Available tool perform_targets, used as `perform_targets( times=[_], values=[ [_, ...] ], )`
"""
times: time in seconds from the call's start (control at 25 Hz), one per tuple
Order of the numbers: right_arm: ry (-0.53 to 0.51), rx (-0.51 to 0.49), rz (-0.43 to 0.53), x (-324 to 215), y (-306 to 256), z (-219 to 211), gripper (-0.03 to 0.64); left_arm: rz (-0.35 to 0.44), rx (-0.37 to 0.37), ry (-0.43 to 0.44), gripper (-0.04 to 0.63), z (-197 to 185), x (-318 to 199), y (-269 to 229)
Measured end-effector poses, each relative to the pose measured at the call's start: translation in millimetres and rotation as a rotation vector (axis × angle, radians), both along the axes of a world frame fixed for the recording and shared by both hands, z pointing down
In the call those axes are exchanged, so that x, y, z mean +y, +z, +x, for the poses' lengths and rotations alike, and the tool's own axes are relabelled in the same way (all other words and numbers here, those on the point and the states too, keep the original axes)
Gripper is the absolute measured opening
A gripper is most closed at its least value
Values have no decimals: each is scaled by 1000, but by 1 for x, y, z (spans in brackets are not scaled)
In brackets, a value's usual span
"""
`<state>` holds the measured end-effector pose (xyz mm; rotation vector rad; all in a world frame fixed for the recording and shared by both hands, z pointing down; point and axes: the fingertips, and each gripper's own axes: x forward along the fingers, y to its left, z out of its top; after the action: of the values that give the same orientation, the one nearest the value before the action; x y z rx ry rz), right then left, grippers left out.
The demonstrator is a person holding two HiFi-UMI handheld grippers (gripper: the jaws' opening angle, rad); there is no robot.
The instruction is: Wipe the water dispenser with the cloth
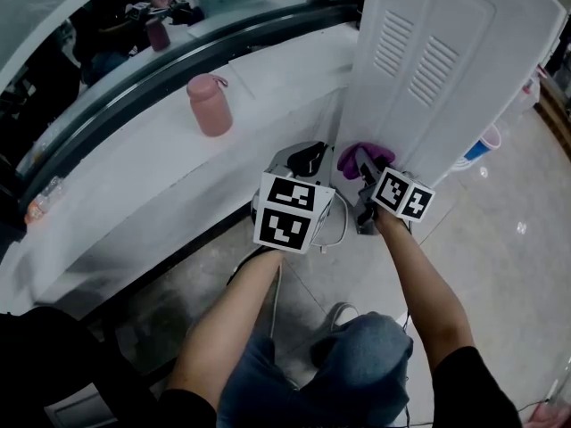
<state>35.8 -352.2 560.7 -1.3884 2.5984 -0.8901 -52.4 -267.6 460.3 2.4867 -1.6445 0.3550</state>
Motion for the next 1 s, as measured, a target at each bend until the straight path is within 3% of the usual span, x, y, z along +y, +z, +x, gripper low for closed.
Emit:
perform_targets(
  times=[0.32,0.52,0.72,1.0],
  values=[
    [7,8,-111,6,65,0,46,-26,-21,0,38,1,5,16],
    [-9,28,-108,8,68,-2,46,-41,-31,1,38,1,5,23],
    [-42,21,-25,14,24,-9,46,-38,-31,5,38,4,4,17],
    [-97,-11,150,24,-90,-20,46,19,-29,23,38,13,-4,-28]
  ],
)
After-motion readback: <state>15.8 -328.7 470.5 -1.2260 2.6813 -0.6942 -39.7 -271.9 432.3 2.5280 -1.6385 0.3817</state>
